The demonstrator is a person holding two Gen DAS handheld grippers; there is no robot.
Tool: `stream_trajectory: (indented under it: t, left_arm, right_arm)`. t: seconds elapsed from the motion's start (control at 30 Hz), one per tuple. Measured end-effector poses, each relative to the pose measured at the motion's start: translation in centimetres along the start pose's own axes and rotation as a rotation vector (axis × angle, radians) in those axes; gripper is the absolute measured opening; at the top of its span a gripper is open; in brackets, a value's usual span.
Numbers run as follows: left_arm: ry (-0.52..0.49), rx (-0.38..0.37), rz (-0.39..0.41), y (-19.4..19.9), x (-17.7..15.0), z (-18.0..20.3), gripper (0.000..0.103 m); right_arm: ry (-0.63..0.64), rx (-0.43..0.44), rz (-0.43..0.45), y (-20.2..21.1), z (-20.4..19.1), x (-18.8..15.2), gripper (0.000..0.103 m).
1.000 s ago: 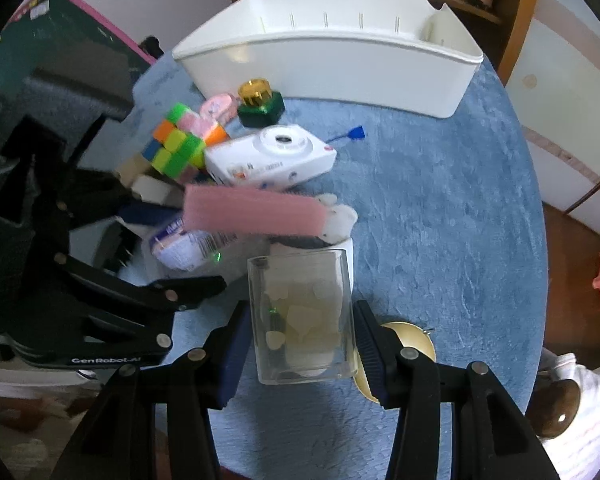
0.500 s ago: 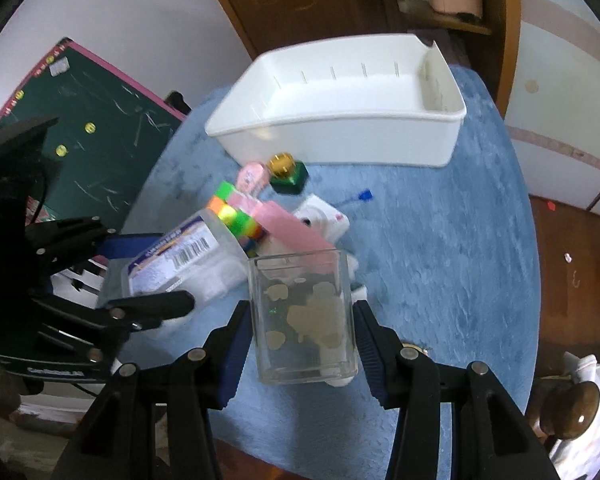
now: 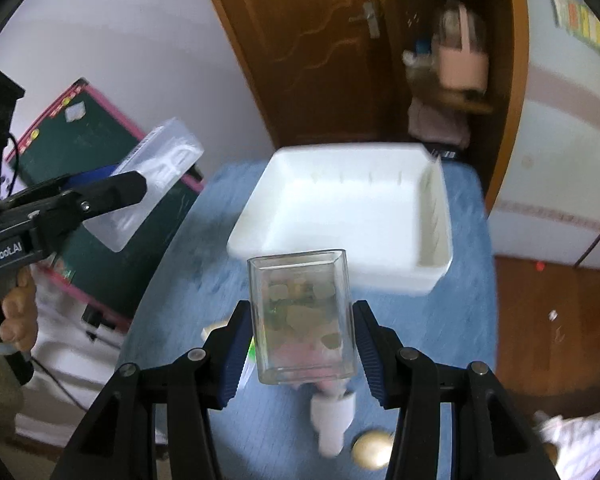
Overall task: Organize rigid objects
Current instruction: 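Carry the box and cup into the white tray and open both tools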
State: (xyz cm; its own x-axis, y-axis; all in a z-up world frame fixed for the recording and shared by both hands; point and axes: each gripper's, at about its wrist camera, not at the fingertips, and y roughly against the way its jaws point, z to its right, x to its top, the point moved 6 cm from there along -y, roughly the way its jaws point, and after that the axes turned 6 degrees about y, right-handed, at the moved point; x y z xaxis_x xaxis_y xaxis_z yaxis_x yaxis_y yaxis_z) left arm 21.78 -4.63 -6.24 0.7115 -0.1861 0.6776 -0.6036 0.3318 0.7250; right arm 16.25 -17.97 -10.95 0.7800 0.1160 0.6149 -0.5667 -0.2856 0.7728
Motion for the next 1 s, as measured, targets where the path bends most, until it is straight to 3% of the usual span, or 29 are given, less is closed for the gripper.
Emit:
stream_trajectory:
  t: [0.2, 0.4, 0.77, 1.0]
  left_arm:
    - [0.02, 0.007, 0.025, -2.9, 3.5, -1.1, 0.063]
    - [0.062, 0.013, -0.03, -9.2, 4.4, -2.9, 0.063]
    - [0.055, 0.092, -0.287, -22.8, 0.1, -4.6, 0.063]
    - [0.046, 0.136, -0.366, -26.0, -1.8, -4.8, 0.064]
  right_arm:
    - [-0.022, -0.116, 0.045, -1.4, 2.1, 7.2, 0.051]
    - [-0.077, -0.167, 0.006, -6.4, 4.2, 9.7, 0.051]
    - [-0.164, -0.208, -0.176, -18.2, 6.9, 5.7, 0.051]
    - [-0.188, -0.193, -0.273, -23.2, 7.8, 3.3, 0.051]
